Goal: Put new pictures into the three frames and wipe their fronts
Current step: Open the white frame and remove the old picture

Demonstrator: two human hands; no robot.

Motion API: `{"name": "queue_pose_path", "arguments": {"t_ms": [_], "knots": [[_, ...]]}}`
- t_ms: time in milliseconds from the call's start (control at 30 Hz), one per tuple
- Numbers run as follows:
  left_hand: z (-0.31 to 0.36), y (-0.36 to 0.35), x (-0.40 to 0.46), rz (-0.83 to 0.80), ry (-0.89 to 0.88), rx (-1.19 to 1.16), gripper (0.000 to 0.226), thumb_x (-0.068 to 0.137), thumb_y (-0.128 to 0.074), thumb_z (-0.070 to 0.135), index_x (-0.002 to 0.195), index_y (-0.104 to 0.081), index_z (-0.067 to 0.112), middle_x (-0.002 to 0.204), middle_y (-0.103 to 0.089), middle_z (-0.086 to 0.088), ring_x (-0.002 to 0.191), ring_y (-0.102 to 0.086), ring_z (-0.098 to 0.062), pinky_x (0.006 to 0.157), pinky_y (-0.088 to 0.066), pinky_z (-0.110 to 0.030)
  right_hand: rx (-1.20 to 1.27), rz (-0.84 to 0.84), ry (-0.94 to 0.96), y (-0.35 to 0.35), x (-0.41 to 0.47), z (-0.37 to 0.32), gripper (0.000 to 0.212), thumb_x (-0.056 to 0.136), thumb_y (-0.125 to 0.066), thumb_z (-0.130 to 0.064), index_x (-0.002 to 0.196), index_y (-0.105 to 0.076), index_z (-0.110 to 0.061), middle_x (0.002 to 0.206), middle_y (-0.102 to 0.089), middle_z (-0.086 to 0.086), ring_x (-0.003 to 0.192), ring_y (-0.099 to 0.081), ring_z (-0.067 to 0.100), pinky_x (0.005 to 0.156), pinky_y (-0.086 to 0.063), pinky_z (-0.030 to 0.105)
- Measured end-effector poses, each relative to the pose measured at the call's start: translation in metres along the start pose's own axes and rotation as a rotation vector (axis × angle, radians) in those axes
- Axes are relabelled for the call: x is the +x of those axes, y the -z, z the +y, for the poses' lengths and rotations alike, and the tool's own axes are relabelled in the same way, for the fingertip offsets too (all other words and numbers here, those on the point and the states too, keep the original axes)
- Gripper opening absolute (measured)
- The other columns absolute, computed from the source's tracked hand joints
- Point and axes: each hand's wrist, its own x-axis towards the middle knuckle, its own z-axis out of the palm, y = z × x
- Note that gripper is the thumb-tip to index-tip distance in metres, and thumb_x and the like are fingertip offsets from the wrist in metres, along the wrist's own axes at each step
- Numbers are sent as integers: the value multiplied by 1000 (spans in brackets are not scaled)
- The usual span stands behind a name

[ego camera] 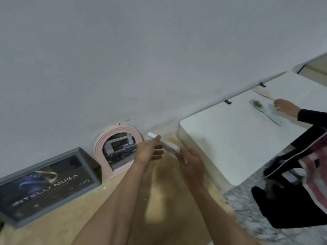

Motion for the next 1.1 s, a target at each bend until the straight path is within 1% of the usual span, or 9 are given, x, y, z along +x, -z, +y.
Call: {"name": "queue_pose_path", "arguments": {"t_ms": [100,233,300,400,567,700,800,967,1100], "knots": [[-11,20,-37,35,73,-35,20,90,-72,16,96,-67,-2,88,-74,-17,76,-73,-30,60,-62,-35,-117,48,185,0,-47,-37,13,88,-66,-28,98,-70,-20,87,-64,-3,78,-57,20,58,-46,30],[-42,90,-80,127,113,-49,21,78,-73,6,94,-74,-7,73,-69,-17,60,-62,-26,64,-52,-36,-44,-123,353,5,-101,-72,22,87,-61,-41,97,-72,-25,93,-66,-3,87,-59,20,75,-48,35],[-62,131,-105,125,110,-38,19,81,-69,5,97,-76,-3,66,-71,-10,54,-62,-23,62,-51,-33,13,-173,212,12,-124,-82,34,88,-52,-49,103,-71,-25,102,-67,-2,96,-59,20,82,-45,36],[-90,182,-145,108,122,-106,19,92,-56,-1,100,-73,1,66,-74,-6,50,-68,-15,48,-53,-23,-82,-263,-258,11,-143,-76,35,91,-48,-33,115,-65,-14,113,-62,12,103,-55,33,86,-44,40],[-149,248,-194,109,151,-177,27,97,-48,-1,116,-68,3,91,-77,-13,67,-73,-20,55,-57,-32,261,-558,-704,1,-177,-92,27,83,-50,-10,58,-60,-10,63,-60,13,60,-55,27,61,-49,42],[-193,279,-220,189,204,-158,30,96,-53,-2,120,-70,7,104,-76,-17,76,-70,-25,57,-56,-29,216,-641,-762,-18,-212,-104,27,83,-54,-12,57,-62,-13,62,-62,10,56,-57,25,54,-48,35],[-216,289,-242,272,248,-107,28,94,-55,-7,114,-72,4,94,-71,-16,55,-64,-14,45,-49,-17,159,-720,-768,-38,-240,-103,20,86,-53,-14,75,-69,-7,75,-68,13,66,-61,27,59,-51,35],[-257,298,-259,352,339,-75,24,91,-57,-14,103,-71,2,78,-67,-13,41,-57,-12,39,-48,-20,-30,-810,-621,-48,-275,-102,26,87,-51,-18,98,-74,-12,96,-71,11,86,-62,29,74,-49,33],[-279,305,-259,367,347,163,37,87,-66,1,58,-69,24,58,-59,-6,43,-48,-18,46,-41,-27,-136,-855,-535,-45,-288,-107,27,89,-46,-11,99,-72,-12,99,-69,10,82,-57,25,69,-41,29]]}}
